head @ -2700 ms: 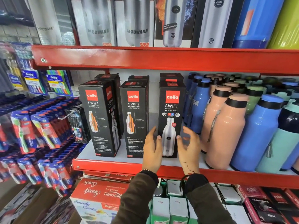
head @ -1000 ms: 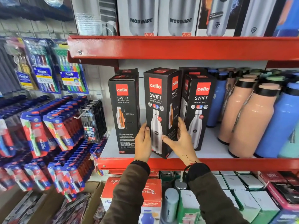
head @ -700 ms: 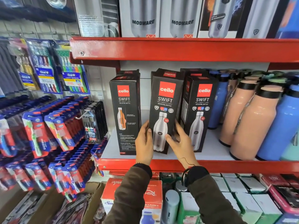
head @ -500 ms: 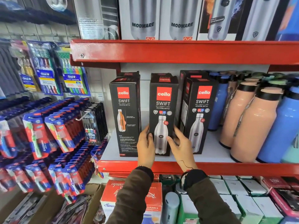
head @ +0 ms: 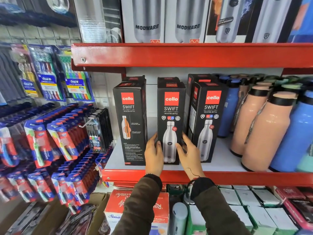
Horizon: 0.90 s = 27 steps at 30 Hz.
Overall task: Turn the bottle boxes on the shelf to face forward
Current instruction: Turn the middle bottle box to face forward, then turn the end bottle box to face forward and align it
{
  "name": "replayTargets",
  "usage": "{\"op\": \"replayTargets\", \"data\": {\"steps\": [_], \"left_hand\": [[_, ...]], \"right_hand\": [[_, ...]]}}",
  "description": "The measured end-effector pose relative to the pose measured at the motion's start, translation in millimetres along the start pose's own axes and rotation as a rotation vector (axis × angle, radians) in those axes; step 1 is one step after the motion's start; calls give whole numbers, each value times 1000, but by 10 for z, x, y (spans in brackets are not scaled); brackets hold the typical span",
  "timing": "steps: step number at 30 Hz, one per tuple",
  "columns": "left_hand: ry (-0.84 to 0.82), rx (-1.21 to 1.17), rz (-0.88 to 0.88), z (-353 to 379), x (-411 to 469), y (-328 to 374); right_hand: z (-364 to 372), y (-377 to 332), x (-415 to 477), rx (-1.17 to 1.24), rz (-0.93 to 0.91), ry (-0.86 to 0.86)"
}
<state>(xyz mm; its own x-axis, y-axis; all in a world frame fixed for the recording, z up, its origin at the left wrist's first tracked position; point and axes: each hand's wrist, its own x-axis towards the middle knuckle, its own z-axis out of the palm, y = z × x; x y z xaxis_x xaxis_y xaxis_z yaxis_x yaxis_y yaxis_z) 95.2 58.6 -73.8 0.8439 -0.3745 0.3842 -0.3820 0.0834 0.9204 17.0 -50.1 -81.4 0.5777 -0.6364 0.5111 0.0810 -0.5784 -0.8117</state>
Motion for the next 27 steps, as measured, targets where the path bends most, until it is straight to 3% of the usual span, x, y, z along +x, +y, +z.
{"op": "replayTargets", "data": {"steps": [5, 11, 17, 20, 23, 27], "left_hand": [[16, 0, 19, 2, -37, 33], [158, -63, 52, -24, -145, 123], [244, -64, 293, -265, -151, 247], [356, 42, 395, -435, -82, 249], [468, 112, 345, -614, 4, 194], [311, 50, 144, -837, 87, 68]], "right_hand": [[-37, -9, -19, 35, 4, 29], [-79, -143, -126, 95, -42, 187], [-1, -414, -165, 120, -164, 285], [151, -571, -177, 152, -189, 234], [344, -652, -190, 149, -169, 87], [643, -685, -218, 130, -19, -141]]}}
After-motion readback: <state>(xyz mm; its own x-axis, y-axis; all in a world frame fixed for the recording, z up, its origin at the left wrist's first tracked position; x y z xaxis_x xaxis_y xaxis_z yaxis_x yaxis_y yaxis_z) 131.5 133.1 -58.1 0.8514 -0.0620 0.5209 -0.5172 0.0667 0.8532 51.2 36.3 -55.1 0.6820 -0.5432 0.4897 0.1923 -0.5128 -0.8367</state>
